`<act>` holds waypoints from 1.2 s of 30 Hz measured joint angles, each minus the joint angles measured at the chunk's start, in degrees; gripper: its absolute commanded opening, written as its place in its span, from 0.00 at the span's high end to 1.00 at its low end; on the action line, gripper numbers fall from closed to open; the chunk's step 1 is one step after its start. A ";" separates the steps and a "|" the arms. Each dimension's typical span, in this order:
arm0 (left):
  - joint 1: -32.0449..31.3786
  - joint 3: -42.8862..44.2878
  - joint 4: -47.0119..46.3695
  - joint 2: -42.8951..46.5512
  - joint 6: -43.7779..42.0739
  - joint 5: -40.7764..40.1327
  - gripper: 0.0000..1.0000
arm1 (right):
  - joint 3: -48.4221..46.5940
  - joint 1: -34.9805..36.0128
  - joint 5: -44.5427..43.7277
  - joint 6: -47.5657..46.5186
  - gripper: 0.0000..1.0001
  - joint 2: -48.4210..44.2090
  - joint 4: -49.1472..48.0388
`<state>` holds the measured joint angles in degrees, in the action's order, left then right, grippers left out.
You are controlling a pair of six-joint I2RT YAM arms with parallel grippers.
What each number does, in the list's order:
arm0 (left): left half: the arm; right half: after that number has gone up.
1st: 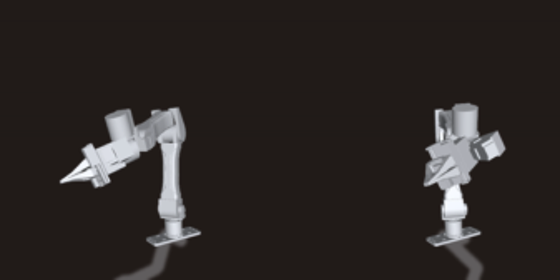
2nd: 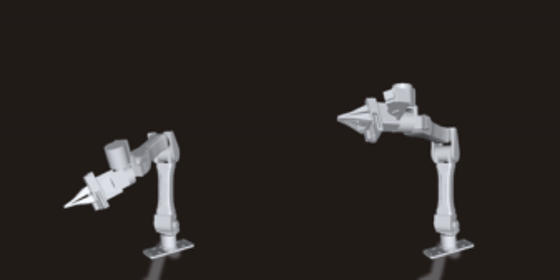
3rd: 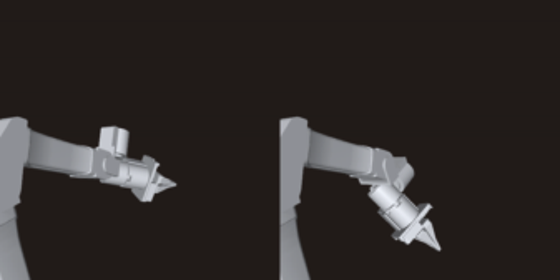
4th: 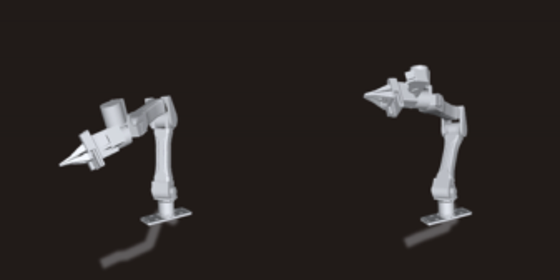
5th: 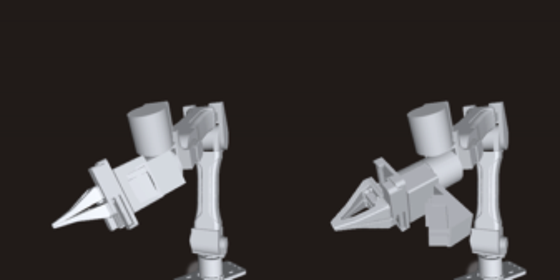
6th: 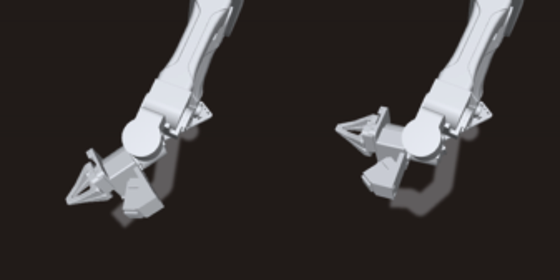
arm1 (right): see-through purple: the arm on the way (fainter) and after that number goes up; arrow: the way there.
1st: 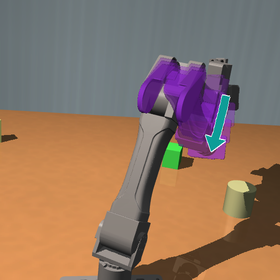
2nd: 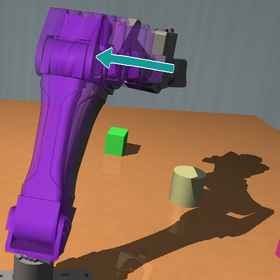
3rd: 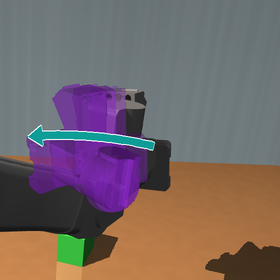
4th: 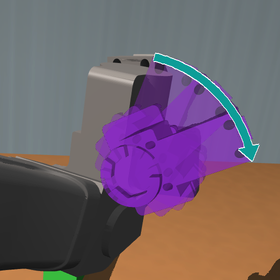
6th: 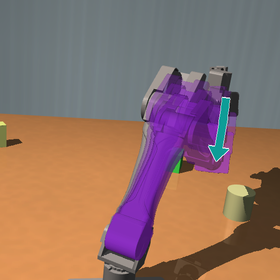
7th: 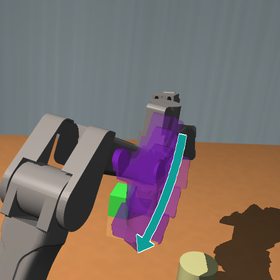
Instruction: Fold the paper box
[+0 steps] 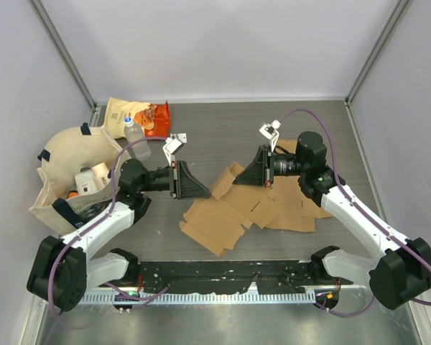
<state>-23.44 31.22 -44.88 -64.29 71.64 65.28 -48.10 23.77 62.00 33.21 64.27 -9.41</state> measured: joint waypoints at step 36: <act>-1.49 11.23 51.43 19.98 -38.16 -24.35 0.19 | -4.20 1.49 -8.17 -10.29 0.99 0.39 13.86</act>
<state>-24.93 42.46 6.55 -44.31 33.47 40.93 -52.29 25.26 53.82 22.92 64.66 4.45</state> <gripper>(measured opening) 0.807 0.044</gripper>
